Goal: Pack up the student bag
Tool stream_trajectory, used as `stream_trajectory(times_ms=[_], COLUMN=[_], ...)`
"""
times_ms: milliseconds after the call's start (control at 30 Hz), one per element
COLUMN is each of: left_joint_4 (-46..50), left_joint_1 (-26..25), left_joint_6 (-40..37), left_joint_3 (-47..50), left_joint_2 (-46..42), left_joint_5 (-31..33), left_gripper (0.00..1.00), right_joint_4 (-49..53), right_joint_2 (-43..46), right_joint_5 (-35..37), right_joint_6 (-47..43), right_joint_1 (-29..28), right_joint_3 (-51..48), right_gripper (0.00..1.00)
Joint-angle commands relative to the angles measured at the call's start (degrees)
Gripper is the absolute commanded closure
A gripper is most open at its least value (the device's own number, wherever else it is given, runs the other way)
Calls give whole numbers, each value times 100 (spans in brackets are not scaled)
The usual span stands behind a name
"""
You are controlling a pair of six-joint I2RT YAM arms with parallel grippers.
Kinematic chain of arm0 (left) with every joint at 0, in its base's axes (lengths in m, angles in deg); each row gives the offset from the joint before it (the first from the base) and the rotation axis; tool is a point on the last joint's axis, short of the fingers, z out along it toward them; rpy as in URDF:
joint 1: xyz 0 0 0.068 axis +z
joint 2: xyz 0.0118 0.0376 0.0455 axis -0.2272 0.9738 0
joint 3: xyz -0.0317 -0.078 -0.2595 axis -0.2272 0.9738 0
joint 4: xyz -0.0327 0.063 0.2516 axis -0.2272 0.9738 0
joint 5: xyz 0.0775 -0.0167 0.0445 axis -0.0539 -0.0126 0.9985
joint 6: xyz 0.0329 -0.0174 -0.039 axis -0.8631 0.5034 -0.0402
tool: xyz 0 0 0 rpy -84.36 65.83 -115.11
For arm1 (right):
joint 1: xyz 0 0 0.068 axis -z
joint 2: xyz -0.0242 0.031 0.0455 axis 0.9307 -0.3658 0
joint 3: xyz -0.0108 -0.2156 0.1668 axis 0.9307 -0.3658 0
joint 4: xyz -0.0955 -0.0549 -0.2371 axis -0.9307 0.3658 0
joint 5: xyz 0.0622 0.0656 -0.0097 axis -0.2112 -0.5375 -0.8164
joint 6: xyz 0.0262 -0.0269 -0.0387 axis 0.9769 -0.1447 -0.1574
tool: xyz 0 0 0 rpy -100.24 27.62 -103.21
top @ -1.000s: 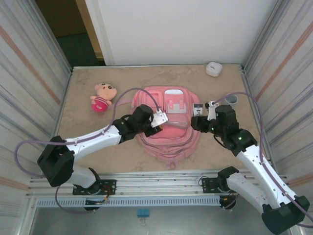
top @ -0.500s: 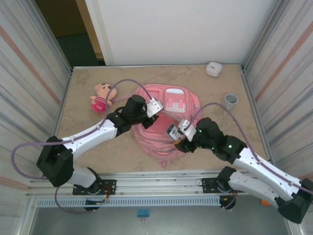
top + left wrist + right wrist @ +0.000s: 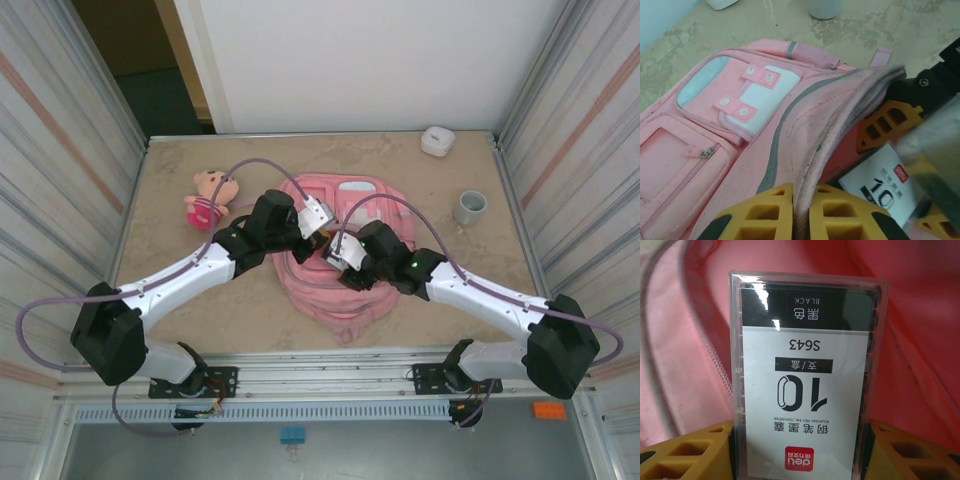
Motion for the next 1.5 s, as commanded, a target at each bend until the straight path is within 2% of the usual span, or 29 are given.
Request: stream_trajectory(times_ms=[0,67,167,300,500,600,700,900,1000,1033,1100,1133,1200,1267,1367,1467], left_joint_4=[-389,-387,-406,-440,-529,-529,-530,-307,-49,-30,42,123,345,854,1427,2051], left_joint_1=[-8,-12,-6,-8,-7,-6,-8,-113,-210,-210,-190,-156,23,397,1111,1452], left_joint_6=[121,111,135,144,165,181,223,-285,-481,-445,-407,-410,-478,-948,-1887,-2866], left_joint_3=[-280,-246,-184,-140,-38,-36,-34,56,76,112,154,180,250,274,386,376], left_joint_2=[-507,-517,-511,-508,-484,-465,-489,-480,-379,-365,-384,-434,-579,-798,-1027,-1023], left_joint_5=[-366,-308,-255,-225,-302,-382,-396,-741,-788,-799,-766,-748,-779,-1008,-1524,-1778], left_gripper=[91,91,89,89,88,88,88,84,78,75,61,49,35,26,22,20], right_joint_4=[-337,-266,-126,-33,-524,-402,-348,-916,-1042,-1018,-908,-817,-691,-597,-559,-546], right_joint_2=[-35,88,458,1264,2380,2299,1934,1525,1194,1088,916,864,860,923,1049,1123], right_joint_5=[880,1066,1215,996,664,199,566,374,-73,-245,-554,-746,-1119,-1402,-1649,-1813], right_joint_6=[268,294,302,437,514,540,801,716,556,505,400,330,207,99,-83,-179], right_joint_1=[37,-9,-128,-177,15,343,426,519,647,713,852,936,1094,1216,1271,1292], right_joint_3=[274,245,124,-159,-810,-827,-711,-607,-475,-419,-344,-324,-339,-397,-559,-695], right_gripper=[37,31,29,28,26,25,23,20,31,42,62,72,87,92,92,91])
